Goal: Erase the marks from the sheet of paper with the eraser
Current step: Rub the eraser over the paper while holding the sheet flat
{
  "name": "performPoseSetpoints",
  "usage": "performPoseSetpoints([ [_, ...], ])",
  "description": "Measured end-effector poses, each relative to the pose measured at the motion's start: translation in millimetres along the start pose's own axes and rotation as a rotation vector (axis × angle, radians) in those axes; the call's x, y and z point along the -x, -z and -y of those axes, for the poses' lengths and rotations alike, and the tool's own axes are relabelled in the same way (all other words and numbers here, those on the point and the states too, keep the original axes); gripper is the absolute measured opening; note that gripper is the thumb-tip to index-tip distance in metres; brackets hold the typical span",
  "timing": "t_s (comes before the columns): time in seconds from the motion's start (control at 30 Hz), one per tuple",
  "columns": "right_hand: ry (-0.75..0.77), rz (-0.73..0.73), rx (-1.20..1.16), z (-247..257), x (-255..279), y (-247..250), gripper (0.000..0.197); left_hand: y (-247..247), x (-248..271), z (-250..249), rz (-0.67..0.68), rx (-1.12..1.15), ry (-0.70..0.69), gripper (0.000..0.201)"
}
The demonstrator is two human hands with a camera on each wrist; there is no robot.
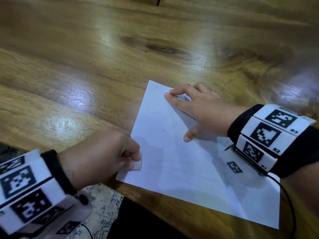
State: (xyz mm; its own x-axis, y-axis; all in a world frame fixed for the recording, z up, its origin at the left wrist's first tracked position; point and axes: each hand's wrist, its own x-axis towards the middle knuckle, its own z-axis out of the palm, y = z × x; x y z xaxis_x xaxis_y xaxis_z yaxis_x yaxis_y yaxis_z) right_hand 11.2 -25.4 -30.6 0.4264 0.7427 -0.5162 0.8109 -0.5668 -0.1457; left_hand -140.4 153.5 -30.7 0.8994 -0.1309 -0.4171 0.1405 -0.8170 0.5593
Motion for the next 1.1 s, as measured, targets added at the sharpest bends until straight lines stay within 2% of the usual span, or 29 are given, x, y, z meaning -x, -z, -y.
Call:
performPoseSetpoints([
  [0.07, -0.005, -0.002, 0.002, -0.1, 0.6, 1.2, 0.107, 2.3, -2.5, -1.8, -0.030, 0.009, 0.017, 0.016],
  [0.13, -0.008, 0.002, 0.003, 0.6, 1.2, 1.7, 0.107, 7.6, -13.1, -3.0, -0.117, 0.002, 0.013, 0.009],
  [0.23, -0.007, 0.008, 0.001, 1.1, 1.0, 1.8, 0.107, 8.8, -21.3, -0.2, -0.187, -0.003, -0.012, 0.014],
  [0.43, -0.009, 0.007, 0.004, 0.6, 0.7, 2.3, 0.107, -0.8, -0.7, -6.9, 0.051, 0.042, -0.041, 0.025],
  [0.53, -0.012, 0.013, 0.003, 1.6, 0.9, 2.6, 0.107, 5.9, -23.4, -14.6, -0.056, -0.003, -0.061, 0.024],
  [0.6, -0.018, 0.015, 0.003, 1.8, 0.6, 1.7, 0.108, 8.1, -40.4, -21.7, -0.137, -0.029, -0.066, 0.015],
  [0.7, -0.009, 0.005, 0.007, -0.5, 0.1, 1.3, 0.108, 1.4, -39.7, -22.4, -0.170, -0.020, -0.075, 0.015],
  [0.87, -0.010, 0.001, -0.005, -0.8, 0.8, 1.0, 0.107, -10.3, -6.0, -19.8, 0.091, 0.050, -0.070, 0.018],
  [0.93, -0.010, 0.000, -0.007, 0.2, 1.1, 1.1, 0.107, -5.8, -14.4, -21.7, 0.033, 0.033, -0.079, 0.018],
  [1.03, -0.014, -0.004, -0.003, 0.2, -0.2, 0.5, 0.108, 1.8, -38.4, -28.5, -0.172, -0.043, -0.088, 0.015],
  [1.1, -0.010, -0.007, 0.002, -0.2, -1.2, -0.3, 0.108, -2.8, -40.4, -28.2, -0.193, -0.024, -0.080, 0.012],
])
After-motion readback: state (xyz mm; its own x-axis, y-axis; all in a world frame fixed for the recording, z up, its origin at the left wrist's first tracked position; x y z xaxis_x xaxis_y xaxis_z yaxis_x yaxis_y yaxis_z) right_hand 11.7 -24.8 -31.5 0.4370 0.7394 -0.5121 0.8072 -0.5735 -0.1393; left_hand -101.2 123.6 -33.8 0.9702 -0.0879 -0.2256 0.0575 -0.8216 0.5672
